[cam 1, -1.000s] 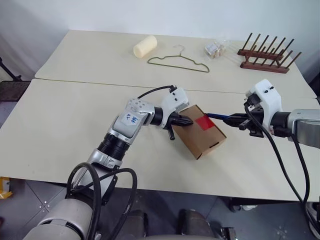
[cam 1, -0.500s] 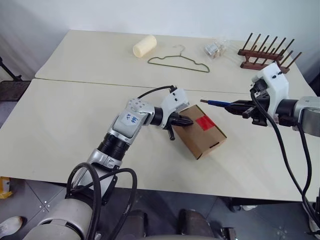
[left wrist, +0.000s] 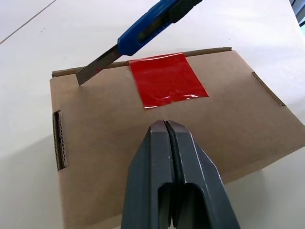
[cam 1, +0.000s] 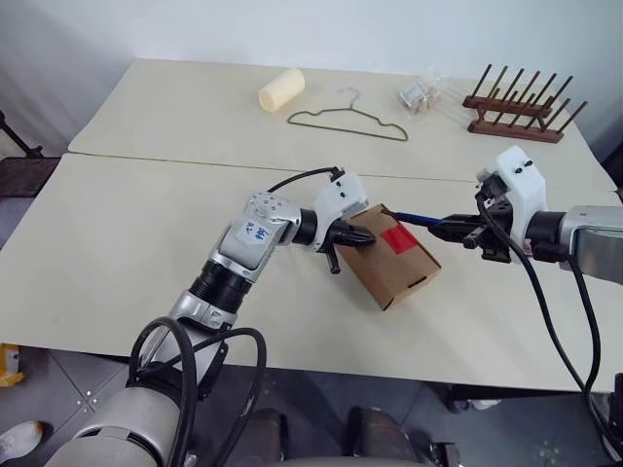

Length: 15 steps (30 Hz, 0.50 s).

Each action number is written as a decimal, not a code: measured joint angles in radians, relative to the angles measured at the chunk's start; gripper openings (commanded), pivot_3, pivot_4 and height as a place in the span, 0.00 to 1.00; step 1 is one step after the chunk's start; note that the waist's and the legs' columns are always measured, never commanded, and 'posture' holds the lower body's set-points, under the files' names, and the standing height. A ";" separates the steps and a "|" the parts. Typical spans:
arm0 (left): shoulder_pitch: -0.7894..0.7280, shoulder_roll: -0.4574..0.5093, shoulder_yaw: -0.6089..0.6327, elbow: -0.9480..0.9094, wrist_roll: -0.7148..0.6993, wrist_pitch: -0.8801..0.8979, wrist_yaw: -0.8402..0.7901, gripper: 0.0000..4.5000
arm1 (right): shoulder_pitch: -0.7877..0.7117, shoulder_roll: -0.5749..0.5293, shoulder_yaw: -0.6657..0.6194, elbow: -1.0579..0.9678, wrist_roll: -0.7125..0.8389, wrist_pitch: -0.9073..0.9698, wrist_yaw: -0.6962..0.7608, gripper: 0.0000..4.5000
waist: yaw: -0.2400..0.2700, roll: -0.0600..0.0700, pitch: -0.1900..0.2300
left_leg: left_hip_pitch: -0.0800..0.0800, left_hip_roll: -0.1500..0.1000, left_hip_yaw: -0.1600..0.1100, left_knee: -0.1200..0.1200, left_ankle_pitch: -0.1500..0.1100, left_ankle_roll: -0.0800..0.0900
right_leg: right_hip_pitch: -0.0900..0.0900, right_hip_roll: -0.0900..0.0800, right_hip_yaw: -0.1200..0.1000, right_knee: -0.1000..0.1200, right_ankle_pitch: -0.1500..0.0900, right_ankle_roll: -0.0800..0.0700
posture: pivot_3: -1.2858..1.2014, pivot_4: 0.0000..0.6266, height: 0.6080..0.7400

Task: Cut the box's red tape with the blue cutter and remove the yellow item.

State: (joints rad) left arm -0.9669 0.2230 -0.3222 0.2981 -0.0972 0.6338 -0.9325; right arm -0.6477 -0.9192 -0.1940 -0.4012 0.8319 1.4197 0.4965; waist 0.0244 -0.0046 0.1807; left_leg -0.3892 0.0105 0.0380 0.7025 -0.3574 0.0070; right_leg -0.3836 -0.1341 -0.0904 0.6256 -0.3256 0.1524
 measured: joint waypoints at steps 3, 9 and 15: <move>0.003 0.002 -0.003 -0.009 0.000 0.004 -0.001 0.00 | -0.003 0.001 -0.004 0.009 -0.010 -0.008 -0.003 0.03 | 0.000 0.000 0.000 | 0.000 0.000 0.000 0.000 0.000 0.000 | 0.000 0.000 0.000 0.000 0.000 0.000 | 0.52 0.24 1.00; 0.003 0.004 -0.003 -0.011 0.000 0.006 -0.003 0.00 | -0.033 0.011 -0.010 0.033 -0.021 -0.009 -0.010 0.03 | 0.000 0.000 0.000 | 0.000 0.000 0.000 0.000 0.000 0.000 | 0.000 0.000 0.000 0.000 0.000 0.000 | 0.52 0.24 1.00; 0.003 0.004 -0.003 -0.011 0.000 0.006 -0.004 0.00 | -0.016 0.012 -0.011 0.021 -0.017 0.004 -0.010 0.03 | 0.000 0.000 0.000 | 0.000 0.000 0.000 0.000 0.000 0.000 | 0.000 0.000 0.000 0.000 0.000 0.000 | 0.52 0.24 1.00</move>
State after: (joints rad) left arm -0.9635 0.2266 -0.3250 0.2868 -0.0972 0.6400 -0.9360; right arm -0.6642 -0.9068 -0.2046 -0.3806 0.8147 1.4238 0.4868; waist 0.0243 -0.0046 0.1807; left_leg -0.3892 0.0106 0.0380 0.7028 -0.3574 0.0070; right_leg -0.3837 -0.1340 -0.0903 0.6259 -0.3256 0.1524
